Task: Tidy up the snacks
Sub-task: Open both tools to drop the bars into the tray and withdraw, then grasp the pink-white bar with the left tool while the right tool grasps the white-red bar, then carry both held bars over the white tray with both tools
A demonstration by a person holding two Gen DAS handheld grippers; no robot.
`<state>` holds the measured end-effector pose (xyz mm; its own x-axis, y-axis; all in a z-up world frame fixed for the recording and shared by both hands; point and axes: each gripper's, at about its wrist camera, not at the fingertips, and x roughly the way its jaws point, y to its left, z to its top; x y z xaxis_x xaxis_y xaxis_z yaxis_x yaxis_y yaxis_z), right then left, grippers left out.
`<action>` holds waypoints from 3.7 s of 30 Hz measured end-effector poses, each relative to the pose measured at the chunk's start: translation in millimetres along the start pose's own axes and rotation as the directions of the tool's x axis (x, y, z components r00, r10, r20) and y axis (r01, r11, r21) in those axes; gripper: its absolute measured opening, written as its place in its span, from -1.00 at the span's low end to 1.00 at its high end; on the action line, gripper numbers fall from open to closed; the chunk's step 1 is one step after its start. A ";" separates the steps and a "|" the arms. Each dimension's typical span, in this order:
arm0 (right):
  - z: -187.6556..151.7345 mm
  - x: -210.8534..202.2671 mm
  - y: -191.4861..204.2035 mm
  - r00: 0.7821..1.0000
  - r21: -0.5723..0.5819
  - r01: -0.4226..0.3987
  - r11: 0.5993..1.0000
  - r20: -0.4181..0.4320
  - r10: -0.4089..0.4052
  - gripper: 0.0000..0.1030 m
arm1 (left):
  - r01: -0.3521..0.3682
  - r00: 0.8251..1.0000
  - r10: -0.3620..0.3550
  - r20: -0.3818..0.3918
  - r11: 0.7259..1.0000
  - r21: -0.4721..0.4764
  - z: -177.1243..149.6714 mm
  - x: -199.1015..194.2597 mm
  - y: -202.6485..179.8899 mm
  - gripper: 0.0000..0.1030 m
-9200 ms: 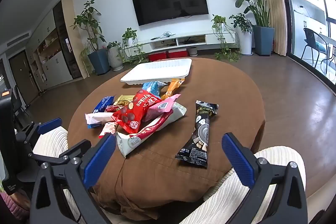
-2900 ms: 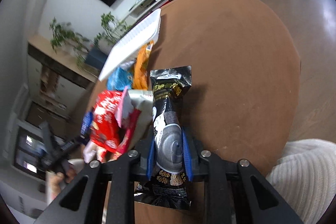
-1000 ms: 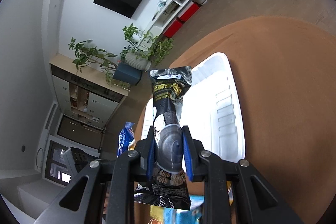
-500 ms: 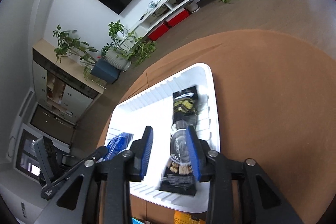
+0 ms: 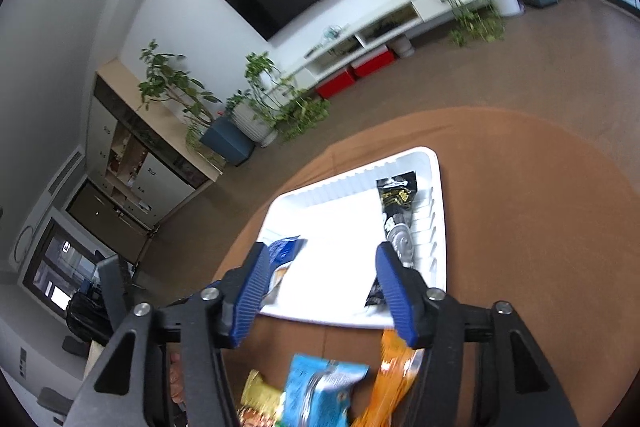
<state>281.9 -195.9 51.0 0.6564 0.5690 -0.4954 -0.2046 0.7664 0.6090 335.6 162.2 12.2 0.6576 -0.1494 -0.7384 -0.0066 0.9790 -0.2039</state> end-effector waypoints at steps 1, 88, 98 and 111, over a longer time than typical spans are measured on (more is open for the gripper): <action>-1.6 -6.7 4.6 1.000 -0.013 0.001 1.000 0.010 -0.001 0.23 | 0.001 1.000 -0.001 0.012 1.000 0.001 -6.3 -10.0 -1.4 -0.01; -188.9 -66.2 -8.0 0.854 -0.337 0.433 0.836 -0.146 -0.500 -0.22 | 0.028 0.984 0.035 -0.174 0.938 0.345 -202.1 -55.9 -46.7 -0.38; -189.3 -77.0 -18.9 0.902 -0.200 0.364 0.910 -0.167 -0.397 -0.53 | 0.085 0.984 -0.036 -0.174 0.956 0.282 -199.7 -59.2 -36.8 -0.54; -182.9 -100.0 -59.1 0.977 0.175 0.142 0.974 -0.182 -0.110 -0.70 | 0.188 0.966 -0.164 -0.198 0.976 0.108 -194.9 -63.0 -13.8 -0.55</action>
<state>95.5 -243.6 -48.7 0.5317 0.5259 -0.6639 0.0211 0.7754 0.6312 147.4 131.0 -63.7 0.4872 -0.3327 -0.8074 0.1985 0.9426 -0.2686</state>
